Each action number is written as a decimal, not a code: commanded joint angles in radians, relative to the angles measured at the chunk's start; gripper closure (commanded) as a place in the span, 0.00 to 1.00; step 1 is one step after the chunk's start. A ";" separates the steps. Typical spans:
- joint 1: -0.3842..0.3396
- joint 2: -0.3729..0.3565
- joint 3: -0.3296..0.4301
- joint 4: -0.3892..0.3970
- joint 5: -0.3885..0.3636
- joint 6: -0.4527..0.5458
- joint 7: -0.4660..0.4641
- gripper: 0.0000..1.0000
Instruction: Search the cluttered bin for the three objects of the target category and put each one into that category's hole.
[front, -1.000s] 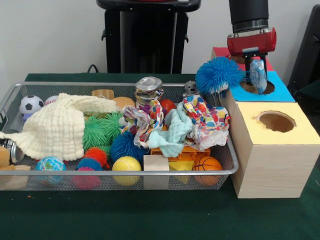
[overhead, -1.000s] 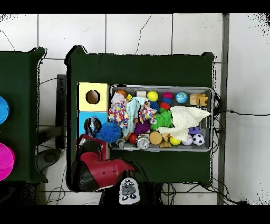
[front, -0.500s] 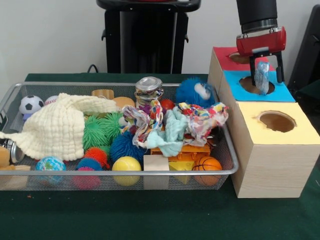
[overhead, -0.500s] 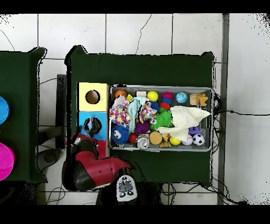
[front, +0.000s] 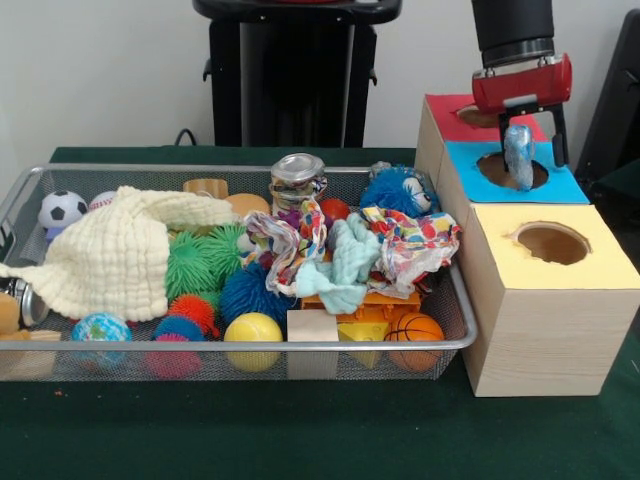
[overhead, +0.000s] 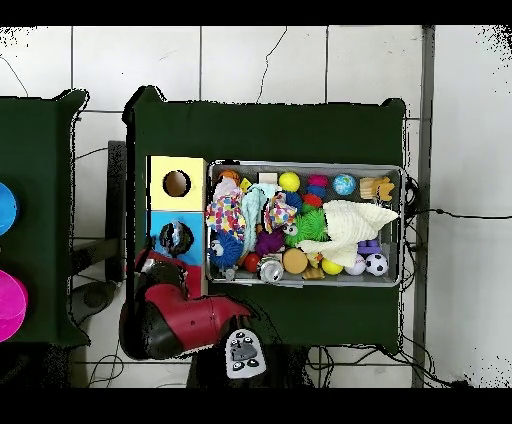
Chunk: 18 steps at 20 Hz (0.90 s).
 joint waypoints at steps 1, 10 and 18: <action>-0.081 -0.033 0.122 -0.008 0.016 0.161 0.138 0.00; -0.121 -0.127 0.157 0.016 0.039 0.278 0.118 0.00; -0.119 -0.133 0.154 0.027 0.042 0.289 0.136 0.00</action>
